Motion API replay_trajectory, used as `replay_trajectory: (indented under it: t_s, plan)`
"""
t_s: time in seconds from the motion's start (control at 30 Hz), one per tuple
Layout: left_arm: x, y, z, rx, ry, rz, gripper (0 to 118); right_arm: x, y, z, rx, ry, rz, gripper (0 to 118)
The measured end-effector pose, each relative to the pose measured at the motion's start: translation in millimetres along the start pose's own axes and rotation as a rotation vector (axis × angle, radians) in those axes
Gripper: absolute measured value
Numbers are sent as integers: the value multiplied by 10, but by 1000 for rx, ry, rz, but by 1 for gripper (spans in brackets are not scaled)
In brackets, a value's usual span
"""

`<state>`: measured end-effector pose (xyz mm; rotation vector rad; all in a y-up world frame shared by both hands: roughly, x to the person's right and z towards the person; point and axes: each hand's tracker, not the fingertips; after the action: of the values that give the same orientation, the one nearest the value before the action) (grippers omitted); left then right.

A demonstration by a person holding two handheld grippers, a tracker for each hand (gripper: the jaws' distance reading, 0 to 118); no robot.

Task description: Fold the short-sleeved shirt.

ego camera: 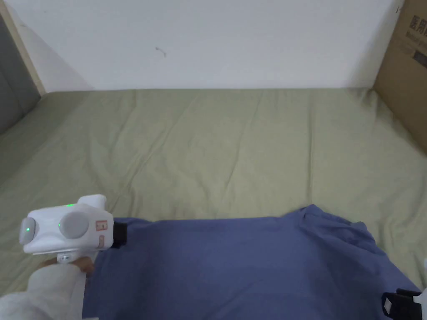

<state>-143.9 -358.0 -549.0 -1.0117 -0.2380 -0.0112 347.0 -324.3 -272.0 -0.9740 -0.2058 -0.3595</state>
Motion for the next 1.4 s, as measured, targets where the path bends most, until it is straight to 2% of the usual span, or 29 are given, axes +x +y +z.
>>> replay_trajectory:
  t_s: [0.03,0.07,0.17,0.23,0.27,0.3,0.33,0.4,0.43,0.57,0.6,0.63,0.67,0.7,0.8,0.83,0.9,0.93,0.97,1.0,1.07,1.1,1.13,1.2,1.23,1.27,1.4]
  plan:
    - [-14,93,-85,0,3,1,59,5,7,-19,-3,0,-1,3]
    - [-27,172,-153,-7,11,5,80,21,18,-37,-5,1,0,3]
    - [-22,318,-335,-9,39,54,79,26,22,-68,-11,-3,10,3]
    - [8,325,-504,-74,37,61,79,69,22,-76,-14,-5,16,3]
    - [35,295,-573,-114,46,55,77,92,23,-81,-16,-5,18,3]
    - [94,235,-562,-74,77,42,73,79,11,-92,-18,-9,17,3]
    - [123,246,-512,-72,85,47,65,112,26,-106,-23,-12,14,3]
    - [148,271,-419,-54,113,55,16,168,80,-123,-31,-8,5,3]
    - [143,275,-392,-47,110,46,3,171,131,-132,-32,-1,0,3]
    - [137,283,-335,-52,94,0,3,222,532,-137,-8,60,-17,6]
    - [139,289,-305,-52,88,4,3,217,695,-178,-14,80,-2,19]
    - [117,294,-293,-47,81,13,3,215,836,-229,-22,86,6,44]
    - [117,299,-268,-41,70,22,3,209,998,-301,-29,85,10,82]
    - [122,304,-244,-38,64,22,3,196,1163,-430,-54,86,24,91]
    - [125,325,-210,-33,63,-1,3,195,1497,-791,-63,53,5,91]
    - [132,329,-202,-33,64,-4,3,223,1574,-983,-115,37,8,91]
    - [118,334,-213,-35,62,-9,3,181,1608,-1306,-221,-6,56,91]
    - [118,334,-213,-35,60,-7,3,133,1565,-1420,-257,-65,84,91]
    - [118,332,-213,-36,58,-4,3,97,1527,-1501,-278,-87,132,91]
    - [116,329,-218,-37,56,-4,3,92,1484,-1590,-283,-102,139,90]
    - [114,322,-226,-39,55,-12,3,150,1440,-1615,-269,-72,71,89]
    - [118,321,-227,-42,55,-19,3,198,1496,-1615,-248,-87,33,84]
    - [123,322,-224,-44,56,-26,3,197,1510,-1548,-233,-73,41,73]
    - [120,332,-215,-44,54,-32,3,216,1558,-1454,-218,-65,76,23]
    - [123,340,-188,-44,49,-27,3,249,1595,-1422,-204,-6,40,10]
    - [132,347,-167,-41,44,-24,3,270,1606,-1403,-211,-19,11,9]
    - [171,452,-30,-31,53,-42,3,258,1705,-1263,-181,-23,-10,8]
